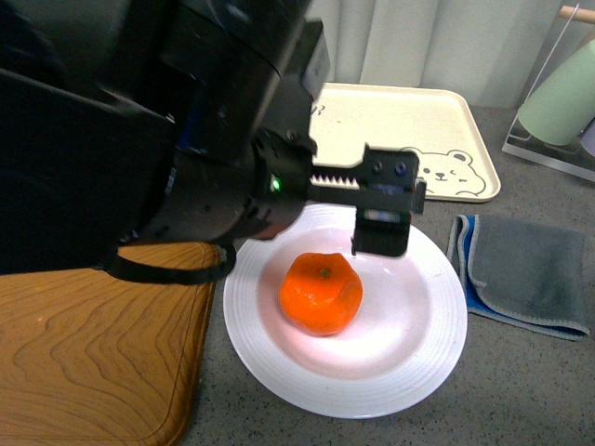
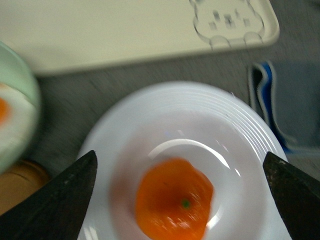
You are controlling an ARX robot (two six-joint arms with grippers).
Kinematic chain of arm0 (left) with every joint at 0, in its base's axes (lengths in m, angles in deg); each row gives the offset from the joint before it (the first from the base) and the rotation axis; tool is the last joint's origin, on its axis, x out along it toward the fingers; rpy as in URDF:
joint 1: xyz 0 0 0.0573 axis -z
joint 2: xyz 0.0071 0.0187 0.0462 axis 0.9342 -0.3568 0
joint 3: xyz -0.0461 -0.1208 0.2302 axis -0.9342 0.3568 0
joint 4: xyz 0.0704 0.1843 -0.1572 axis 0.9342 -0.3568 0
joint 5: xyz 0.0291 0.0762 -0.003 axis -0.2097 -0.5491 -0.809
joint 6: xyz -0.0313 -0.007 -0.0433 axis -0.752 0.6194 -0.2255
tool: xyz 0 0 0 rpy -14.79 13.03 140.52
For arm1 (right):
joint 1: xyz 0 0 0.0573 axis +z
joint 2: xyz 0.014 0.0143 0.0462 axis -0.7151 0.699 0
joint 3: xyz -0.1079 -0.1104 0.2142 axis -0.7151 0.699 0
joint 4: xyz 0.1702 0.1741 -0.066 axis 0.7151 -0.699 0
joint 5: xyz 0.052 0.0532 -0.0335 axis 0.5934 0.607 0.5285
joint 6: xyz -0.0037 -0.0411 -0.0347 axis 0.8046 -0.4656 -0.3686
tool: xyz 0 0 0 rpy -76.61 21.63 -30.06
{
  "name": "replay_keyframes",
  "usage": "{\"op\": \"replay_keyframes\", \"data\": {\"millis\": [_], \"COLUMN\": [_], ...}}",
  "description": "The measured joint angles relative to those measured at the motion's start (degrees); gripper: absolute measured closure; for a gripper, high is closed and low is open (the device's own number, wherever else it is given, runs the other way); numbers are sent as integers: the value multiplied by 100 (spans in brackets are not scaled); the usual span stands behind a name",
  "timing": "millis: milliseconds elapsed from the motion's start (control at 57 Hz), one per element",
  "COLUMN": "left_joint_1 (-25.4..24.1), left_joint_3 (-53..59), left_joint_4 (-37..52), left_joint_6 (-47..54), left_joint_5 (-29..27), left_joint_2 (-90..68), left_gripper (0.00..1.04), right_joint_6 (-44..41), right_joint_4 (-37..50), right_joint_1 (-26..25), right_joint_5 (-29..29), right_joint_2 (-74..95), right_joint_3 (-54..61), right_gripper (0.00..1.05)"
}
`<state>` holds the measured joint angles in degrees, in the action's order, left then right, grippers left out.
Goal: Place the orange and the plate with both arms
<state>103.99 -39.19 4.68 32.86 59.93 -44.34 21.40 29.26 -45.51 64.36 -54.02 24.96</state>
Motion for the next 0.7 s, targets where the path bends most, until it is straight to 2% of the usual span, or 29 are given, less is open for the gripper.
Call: {"op": "replay_keyframes", "data": {"millis": [35, 105, 158, 228, 351, 491, 702], "left_joint_1": [-2, -105, -334, -750, -1193, -1637, -2243], "left_joint_3": [345, 1025, 1735, 2448, 3191, 3639, 4221], "left_joint_4": [1130, 2918, 4201, 5104, 5084, 4347, 3650], "left_joint_6": [280, 802, 1134, 1333, 1453, 1493, 1532], "left_joint_5": [-855, -1858, -2131, -1965, -1478, -1058, -474], "left_joint_2": [22, 61, 267, 872, 1731, 2780, 4100], "left_gripper": [14, 25, 36, 52, 75, 100, 101], "right_joint_6": [0, -2, -2, 0, 0, 0, -2], "right_joint_4": [0, 0, 0, 0, 0, 0, 0], "right_joint_1": [0, 0, 0, 0, 0, 0, 0], "right_joint_5": [-2, 11, -4, -4, 7, -2, 2], "right_joint_2": [0, 0, 0, 0, 0, 0, 0], "right_joint_3": [0, 0, 0, 0, 0, 0, 0], "right_gripper": [9, 9, 9, 9, 9, 9, 9]}}
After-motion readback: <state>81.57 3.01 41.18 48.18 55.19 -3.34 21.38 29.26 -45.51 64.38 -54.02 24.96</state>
